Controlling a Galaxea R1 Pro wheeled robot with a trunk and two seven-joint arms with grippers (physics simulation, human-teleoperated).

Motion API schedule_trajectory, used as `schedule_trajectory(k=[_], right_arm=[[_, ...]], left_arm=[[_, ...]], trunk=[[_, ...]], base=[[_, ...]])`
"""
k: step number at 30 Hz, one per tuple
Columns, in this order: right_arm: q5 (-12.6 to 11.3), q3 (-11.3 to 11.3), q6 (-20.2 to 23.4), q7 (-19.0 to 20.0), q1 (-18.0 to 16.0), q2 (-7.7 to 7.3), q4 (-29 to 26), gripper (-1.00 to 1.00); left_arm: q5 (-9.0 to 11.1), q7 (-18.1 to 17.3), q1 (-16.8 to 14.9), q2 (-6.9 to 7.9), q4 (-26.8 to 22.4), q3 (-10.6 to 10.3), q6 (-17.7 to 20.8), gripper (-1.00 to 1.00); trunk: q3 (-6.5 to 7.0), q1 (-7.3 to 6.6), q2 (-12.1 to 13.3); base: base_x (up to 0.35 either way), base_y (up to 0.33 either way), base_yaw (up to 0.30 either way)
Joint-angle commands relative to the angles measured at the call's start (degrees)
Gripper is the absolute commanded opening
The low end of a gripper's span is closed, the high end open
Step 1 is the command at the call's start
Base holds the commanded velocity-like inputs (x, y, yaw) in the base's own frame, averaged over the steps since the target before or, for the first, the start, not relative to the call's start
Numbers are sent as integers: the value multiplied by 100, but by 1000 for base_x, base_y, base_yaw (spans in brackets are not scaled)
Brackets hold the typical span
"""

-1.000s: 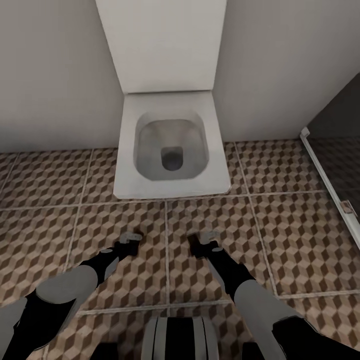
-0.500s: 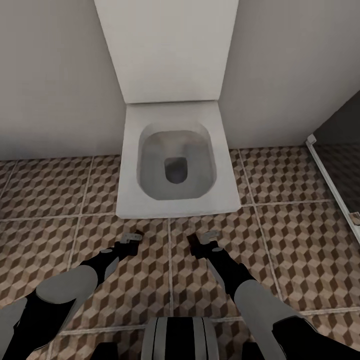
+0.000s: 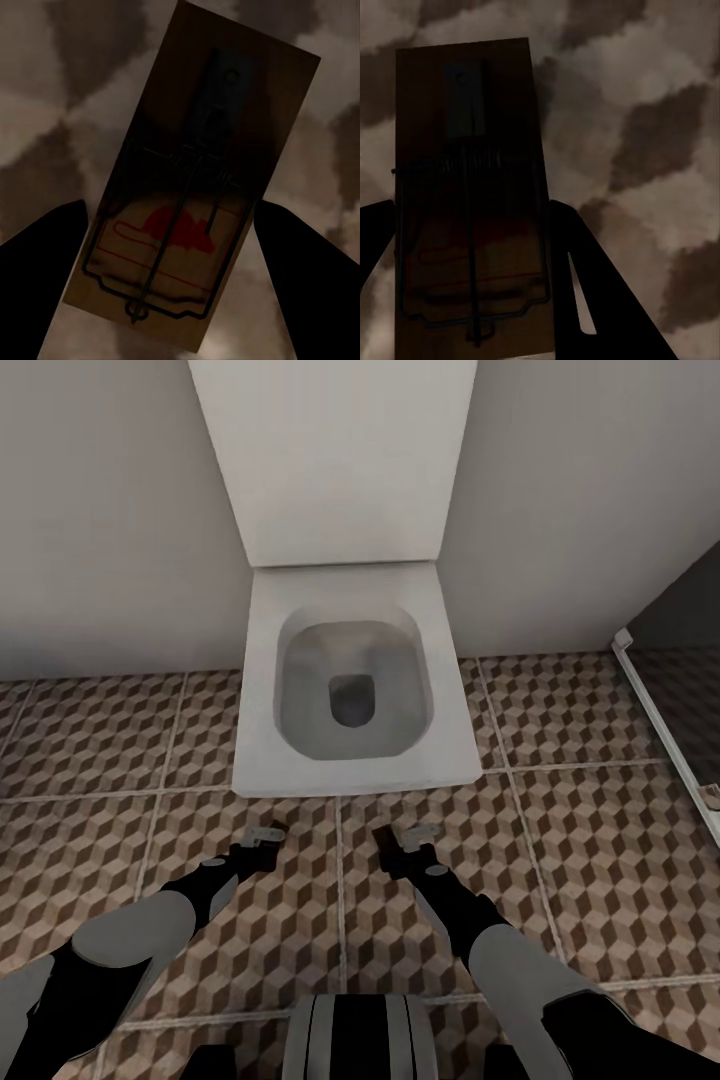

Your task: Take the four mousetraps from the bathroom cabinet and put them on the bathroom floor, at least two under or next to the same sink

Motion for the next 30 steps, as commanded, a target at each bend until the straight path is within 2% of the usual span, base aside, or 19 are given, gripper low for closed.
schedule_trajectory(k=[1,3,12,30], right_arm=[[29,23,-22,-42,0,0,-3,-100],[35,24,-253,-54,0,0,82,-100],[70,25,-560,-80,0,0,208,-100],[76,34,-744,-89,0,0,210,-100]], left_arm=[[47,-25,-2,1,0,-45,-8,-100],[47,-25,-5,1,-24,-46,-11,-100],[38,-25,0,-14,-70,-47,-19,-100],[38,-34,2,-61,-158,-47,-29,-100]], trunk=[[-3,-1,-1],[-3,-1,-1],[-3,-1,-1],[-3,-1,-1]], base=[[0,0,0],[0,0,0],[0,0,0],[0,0,0]])
